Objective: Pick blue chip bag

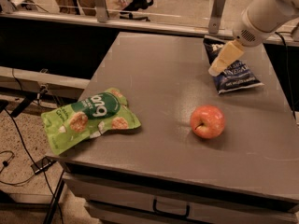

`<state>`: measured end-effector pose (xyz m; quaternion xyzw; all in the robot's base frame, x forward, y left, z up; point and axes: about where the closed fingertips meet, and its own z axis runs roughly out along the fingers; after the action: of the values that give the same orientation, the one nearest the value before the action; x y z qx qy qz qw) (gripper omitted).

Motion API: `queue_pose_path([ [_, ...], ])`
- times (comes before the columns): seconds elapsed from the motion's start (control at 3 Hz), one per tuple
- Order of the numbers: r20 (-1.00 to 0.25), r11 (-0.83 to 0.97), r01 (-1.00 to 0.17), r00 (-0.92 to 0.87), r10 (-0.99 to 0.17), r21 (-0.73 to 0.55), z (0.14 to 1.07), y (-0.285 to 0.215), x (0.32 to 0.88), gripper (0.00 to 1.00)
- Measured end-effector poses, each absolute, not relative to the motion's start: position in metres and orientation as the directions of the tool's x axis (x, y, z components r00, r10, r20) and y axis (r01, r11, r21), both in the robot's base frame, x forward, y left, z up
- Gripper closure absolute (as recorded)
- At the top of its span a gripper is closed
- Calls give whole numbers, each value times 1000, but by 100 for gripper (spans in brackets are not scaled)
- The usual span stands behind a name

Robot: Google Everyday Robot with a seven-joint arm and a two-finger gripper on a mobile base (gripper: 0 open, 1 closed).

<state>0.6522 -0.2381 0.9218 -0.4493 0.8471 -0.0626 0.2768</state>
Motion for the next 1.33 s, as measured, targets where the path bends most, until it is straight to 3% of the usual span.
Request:
queue_pose_path([
  [0.33, -439, 634, -697, -481, -759, -334, 905, -244, 670, 0],
  [0.67, -442, 644, -684, -488, -752, -342, 892, -249, 678, 18],
  [1.33, -425, 601, -712, -448, -787, -362, 876, -250, 685, 64],
])
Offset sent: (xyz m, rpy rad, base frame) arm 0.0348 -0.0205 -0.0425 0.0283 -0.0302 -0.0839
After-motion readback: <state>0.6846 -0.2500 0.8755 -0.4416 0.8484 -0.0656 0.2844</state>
